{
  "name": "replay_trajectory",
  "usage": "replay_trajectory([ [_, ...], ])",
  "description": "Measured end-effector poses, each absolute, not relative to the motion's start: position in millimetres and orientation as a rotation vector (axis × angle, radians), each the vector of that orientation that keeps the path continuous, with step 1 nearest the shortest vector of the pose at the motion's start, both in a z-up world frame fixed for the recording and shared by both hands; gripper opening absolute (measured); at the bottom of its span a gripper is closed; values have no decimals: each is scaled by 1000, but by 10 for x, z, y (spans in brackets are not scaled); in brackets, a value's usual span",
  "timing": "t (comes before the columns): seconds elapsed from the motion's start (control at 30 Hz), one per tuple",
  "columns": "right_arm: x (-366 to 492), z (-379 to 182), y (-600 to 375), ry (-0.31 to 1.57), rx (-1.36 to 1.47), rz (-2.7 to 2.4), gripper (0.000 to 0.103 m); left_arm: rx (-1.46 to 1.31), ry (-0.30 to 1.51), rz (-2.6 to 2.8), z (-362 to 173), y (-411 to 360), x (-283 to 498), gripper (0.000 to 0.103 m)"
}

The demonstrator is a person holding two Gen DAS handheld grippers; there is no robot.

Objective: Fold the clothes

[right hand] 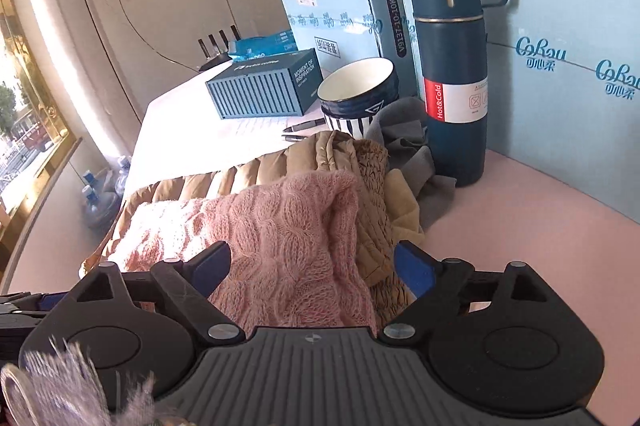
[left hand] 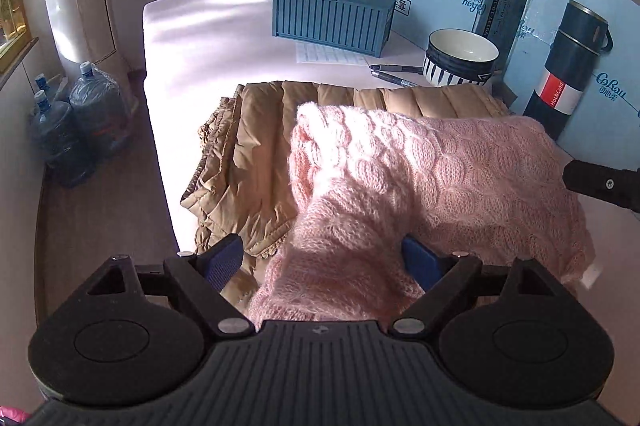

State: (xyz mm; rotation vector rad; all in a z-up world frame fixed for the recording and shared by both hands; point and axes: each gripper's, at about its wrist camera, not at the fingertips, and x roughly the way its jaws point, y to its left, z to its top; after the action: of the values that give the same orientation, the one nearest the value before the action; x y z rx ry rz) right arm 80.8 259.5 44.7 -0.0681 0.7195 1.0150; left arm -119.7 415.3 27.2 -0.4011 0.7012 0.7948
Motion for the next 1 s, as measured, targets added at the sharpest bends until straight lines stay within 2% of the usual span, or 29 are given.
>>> replay_trajectory([
  [0.03, 762, 485, 2540, 700, -66, 1010, 97, -401, 698, 800, 295, 4096, -1225, 85],
  [0.1, 683, 522, 2464, 708, -66, 1000, 100, -399, 693, 810, 337, 3974, -1269, 85],
  [0.57, 92, 218, 1817, 911, -60, 796, 100, -366, 714, 845, 355, 3244, -1359, 88],
  [1.0, -161, 75, 1680, 930, -182, 739, 100, -300, 740, 890, 295, 2925, -1427, 89],
])
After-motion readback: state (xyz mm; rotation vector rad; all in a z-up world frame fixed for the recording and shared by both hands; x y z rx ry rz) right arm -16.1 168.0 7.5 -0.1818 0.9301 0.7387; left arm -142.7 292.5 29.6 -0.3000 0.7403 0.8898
